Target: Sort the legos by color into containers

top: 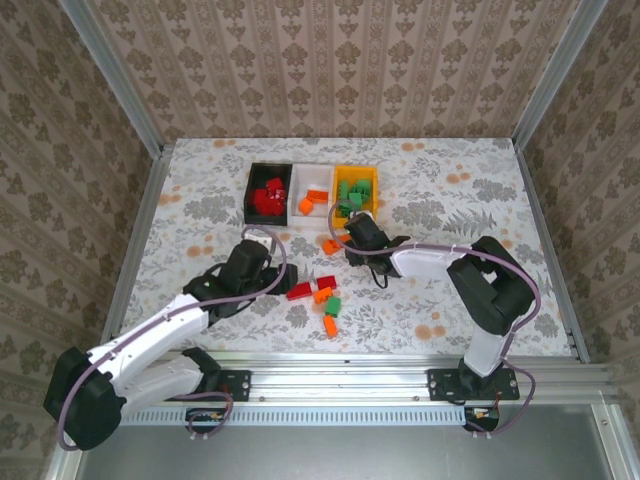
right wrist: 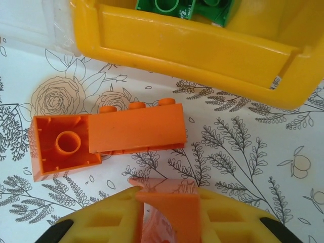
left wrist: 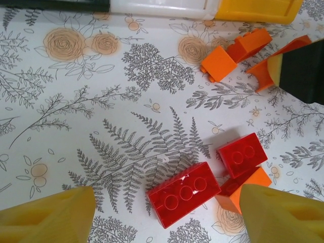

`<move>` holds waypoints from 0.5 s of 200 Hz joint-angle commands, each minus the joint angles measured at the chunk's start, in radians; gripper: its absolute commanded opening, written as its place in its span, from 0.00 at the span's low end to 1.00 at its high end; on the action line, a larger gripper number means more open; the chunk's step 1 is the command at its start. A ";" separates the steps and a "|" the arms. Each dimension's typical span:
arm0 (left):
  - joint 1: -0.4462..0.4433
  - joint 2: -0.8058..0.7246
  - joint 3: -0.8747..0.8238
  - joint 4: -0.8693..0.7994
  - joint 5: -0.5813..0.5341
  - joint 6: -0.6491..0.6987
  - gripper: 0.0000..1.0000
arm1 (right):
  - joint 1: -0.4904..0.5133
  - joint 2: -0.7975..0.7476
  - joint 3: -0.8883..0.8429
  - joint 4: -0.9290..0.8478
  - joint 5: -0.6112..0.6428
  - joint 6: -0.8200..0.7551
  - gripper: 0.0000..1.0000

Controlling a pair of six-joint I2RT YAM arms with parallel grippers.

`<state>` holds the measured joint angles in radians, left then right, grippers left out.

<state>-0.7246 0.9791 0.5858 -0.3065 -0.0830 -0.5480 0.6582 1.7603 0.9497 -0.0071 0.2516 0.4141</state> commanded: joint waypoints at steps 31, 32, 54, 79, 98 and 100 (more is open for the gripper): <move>0.039 -0.006 -0.031 -0.003 -0.027 -0.083 0.77 | 0.037 -0.162 0.059 -0.078 0.053 -0.053 0.24; 0.041 -0.005 -0.032 -0.003 -0.027 -0.085 0.77 | 0.037 -0.159 0.065 -0.079 0.053 -0.056 0.24; 0.058 0.019 -0.041 0.014 -0.021 -0.138 0.78 | 0.032 -0.021 0.263 -0.145 0.028 -0.114 0.26; 0.064 0.029 -0.062 0.034 0.014 -0.180 0.79 | 0.004 0.159 0.468 -0.168 0.010 -0.138 0.26; 0.063 0.005 -0.084 0.037 0.031 -0.206 0.81 | -0.020 0.263 0.605 -0.190 -0.012 -0.143 0.26; 0.063 0.001 -0.088 0.038 0.032 -0.208 0.82 | -0.023 0.273 0.621 -0.194 -0.015 -0.143 0.26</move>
<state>-0.6659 1.0069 0.5274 -0.2863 -0.0788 -0.6903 0.6697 1.9198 1.4364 -0.1143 0.2661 0.3080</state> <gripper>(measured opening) 0.791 0.260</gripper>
